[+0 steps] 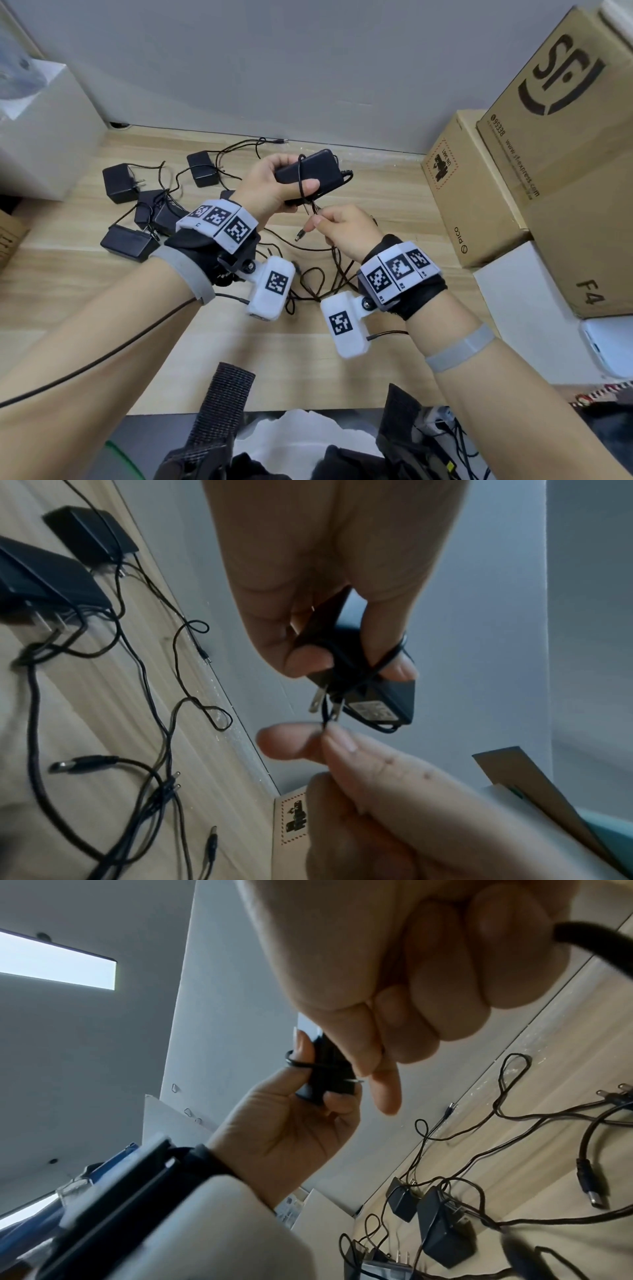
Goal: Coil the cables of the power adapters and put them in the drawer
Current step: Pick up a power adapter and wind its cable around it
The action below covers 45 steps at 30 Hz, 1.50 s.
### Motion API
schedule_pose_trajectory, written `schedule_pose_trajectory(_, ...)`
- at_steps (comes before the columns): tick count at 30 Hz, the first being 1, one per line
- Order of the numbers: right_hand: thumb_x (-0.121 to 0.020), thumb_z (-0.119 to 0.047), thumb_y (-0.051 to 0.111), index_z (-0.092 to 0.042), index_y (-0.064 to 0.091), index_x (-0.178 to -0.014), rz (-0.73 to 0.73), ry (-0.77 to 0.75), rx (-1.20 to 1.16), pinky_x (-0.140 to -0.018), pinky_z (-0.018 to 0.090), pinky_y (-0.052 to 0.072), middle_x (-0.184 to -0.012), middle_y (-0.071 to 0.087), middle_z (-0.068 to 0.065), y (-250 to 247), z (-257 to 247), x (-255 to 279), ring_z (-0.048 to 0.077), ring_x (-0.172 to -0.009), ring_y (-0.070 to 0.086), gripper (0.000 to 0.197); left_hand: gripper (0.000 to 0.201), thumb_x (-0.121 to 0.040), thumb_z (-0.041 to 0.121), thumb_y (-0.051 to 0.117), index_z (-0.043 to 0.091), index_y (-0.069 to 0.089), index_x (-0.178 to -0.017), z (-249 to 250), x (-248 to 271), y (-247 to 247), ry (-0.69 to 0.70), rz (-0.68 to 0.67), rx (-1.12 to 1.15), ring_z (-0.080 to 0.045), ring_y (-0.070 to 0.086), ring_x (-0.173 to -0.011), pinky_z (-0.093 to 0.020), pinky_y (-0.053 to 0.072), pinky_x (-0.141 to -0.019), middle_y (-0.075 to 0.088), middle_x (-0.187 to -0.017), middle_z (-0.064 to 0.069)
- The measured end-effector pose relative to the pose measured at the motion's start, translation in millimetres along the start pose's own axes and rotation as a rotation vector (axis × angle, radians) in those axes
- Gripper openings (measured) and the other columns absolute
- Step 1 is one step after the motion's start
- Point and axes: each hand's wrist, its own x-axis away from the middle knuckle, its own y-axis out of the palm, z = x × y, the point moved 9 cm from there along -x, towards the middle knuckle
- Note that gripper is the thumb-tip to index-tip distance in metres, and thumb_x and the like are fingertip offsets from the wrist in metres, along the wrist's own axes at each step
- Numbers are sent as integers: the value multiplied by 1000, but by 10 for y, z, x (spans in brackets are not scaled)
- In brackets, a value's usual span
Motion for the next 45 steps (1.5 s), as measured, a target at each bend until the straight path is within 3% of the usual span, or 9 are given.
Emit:
schedule_pose_trajectory(7, -90, -24, 54, -16, 72, -81, -61, -74, 8, -53, 19, 32, -44, 50, -10, 53, -221, 110, 1, -48, 46, 21, 45, -65, 6, 80, 17, 52, -98, -73, -83, -126, 74, 70, -388, -8, 54, -76, -16, 46, -60, 56, -90, 5)
schedule_pose_trajectory(10, -87, -24, 60, -16, 73, -80, 37, -150, 14, -72, 29, 44, -72, 69, 2, -112, -357, 123, 14, -71, 59, 17, 46, -63, 0, 80, 16, 54, -97, -178, -54, -133, 37, 8, -516, -12, 56, -72, -13, 47, -56, 56, -83, 4)
schedule_pose_trajectory(14, -85, -24, 63, -13, 74, -81, 174, -213, 38, -72, 33, 45, -70, 64, 2, -354, -428, 77, 16, -71, 56, 16, 43, -61, -2, 82, 19, 56, -88, -281, 28, -35, 1, -150, -507, -3, 51, -63, -6, 42, -51, 55, -74, 8)
schedule_pose_trajectory(19, -82, -26, 67, -12, 73, -79, 259, -143, 16, -80, 40, 51, -78, 71, 7, -475, -181, -19, 23, -83, 64, 15, 45, -60, 0, 82, 23, 59, -90, -300, 144, 124, -71, -388, -392, -7, 60, -68, -22, 51, -65, 64, -79, 7)
schedule_pose_trajectory(24, -91, -23, 52, -32, 65, -79, 178, -71, 4, -89, 41, 48, -83, 66, -5, -278, 68, -80, 19, -89, 60, 20, 63, -36, 31, 89, 22, 60, -91, -197, 229, 211, -61, -465, -164, -10, 63, -72, -21, 54, -62, 67, -80, 7)
schedule_pose_trajectory(29, -91, -5, 43, -27, 59, -77, 125, 25, 68, -80, 36, 45, -84, 61, 2, -67, 232, -133, 24, -86, 53, 30, 81, -29, 40, 93, 14, 57, -97, -130, 219, 235, -69, -397, 106, -10, 65, -65, -19, 51, -51, 64, -82, -1)
schedule_pose_trajectory(34, -99, -22, 33, -16, 61, -92, -84, -38, 255, -78, 31, 37, -95, 57, 2, 154, 67, -18, 21, -89, 51, 30, 34, -62, 9, 68, 15, 53, -92, -129, 149, 160, -70, -201, 124, -8, 61, -53, -18, 47, -47, 65, -70, 1)
schedule_pose_trajectory(38, -97, -20, 36, -20, 56, -85, -129, -32, 224, -72, 27, 34, -67, 44, -12, 199, 79, -11, 17, -75, 46, 23, 35, -61, 13, 70, 18, 51, -90, -170, 134, 154, -80, -129, 68, -3, 60, -53, -17, 46, -48, 58, -80, -1)
schedule_pose_trajectory(45, -93, -17, 41, -18, 63, -82, -134, -5, 211, -69, 28, 39, -62, 47, -8, 218, 116, 20, 17, -69, 49, 24, 28, -79, 4, 69, 18, 49, -93, -224, 79, 98, -55, -36, -55, -8, 58, -64, -15, 48, -50, 56, -84, 2)
